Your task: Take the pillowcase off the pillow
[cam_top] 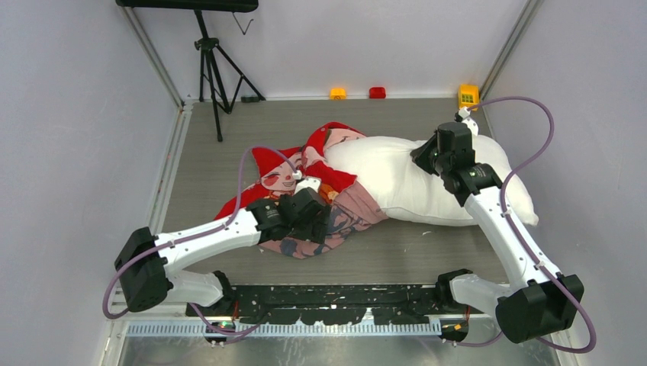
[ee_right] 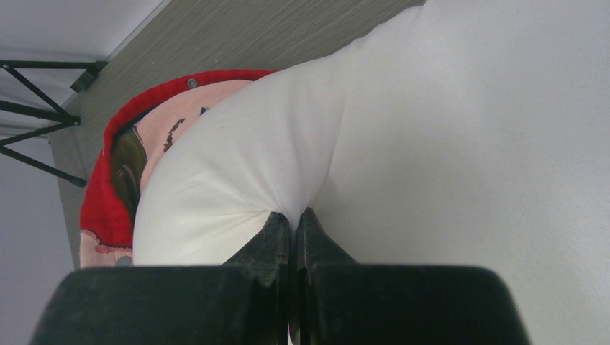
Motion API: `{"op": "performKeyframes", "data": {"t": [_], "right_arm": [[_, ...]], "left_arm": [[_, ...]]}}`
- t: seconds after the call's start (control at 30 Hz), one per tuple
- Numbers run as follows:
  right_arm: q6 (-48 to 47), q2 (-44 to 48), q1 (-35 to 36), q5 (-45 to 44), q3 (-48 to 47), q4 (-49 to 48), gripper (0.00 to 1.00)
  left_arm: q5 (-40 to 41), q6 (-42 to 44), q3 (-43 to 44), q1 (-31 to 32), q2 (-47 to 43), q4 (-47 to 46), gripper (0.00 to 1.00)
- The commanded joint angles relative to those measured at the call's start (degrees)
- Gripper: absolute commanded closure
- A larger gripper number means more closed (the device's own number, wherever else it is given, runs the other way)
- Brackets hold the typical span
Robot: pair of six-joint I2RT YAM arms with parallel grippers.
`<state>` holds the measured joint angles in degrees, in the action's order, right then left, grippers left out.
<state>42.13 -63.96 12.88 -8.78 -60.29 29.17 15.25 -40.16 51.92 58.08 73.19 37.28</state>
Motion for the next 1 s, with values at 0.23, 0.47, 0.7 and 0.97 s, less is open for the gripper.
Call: {"op": "performKeyframes", "data": {"t": [0.23,0.47,0.7,0.97], "right_arm": [[1.5,2.4,0.0,-1.1,-1.7,-7.2,1.00],[1.1,3.5,0.0,-3.0,-1.7,-6.6,1.00],[3.5,3.9,-0.1,-5.7,-1.7,-5.9,1.00],[-2.4,3.2,-2.9,-15.1,-11.1,-0.2,1.00]], "left_arm": [[-7.9,10.9,-18.5,-0.2,-14.1,-28.2,0.33],[-2.7,11.4,-17.5,-0.3,-14.0,-21.7,0.68],[6.7,9.4,-16.4,-1.3,-16.1,-14.7,1.00],[-3.2,3.8,-12.5,-30.0,-21.6,-9.9,1.00]]}}
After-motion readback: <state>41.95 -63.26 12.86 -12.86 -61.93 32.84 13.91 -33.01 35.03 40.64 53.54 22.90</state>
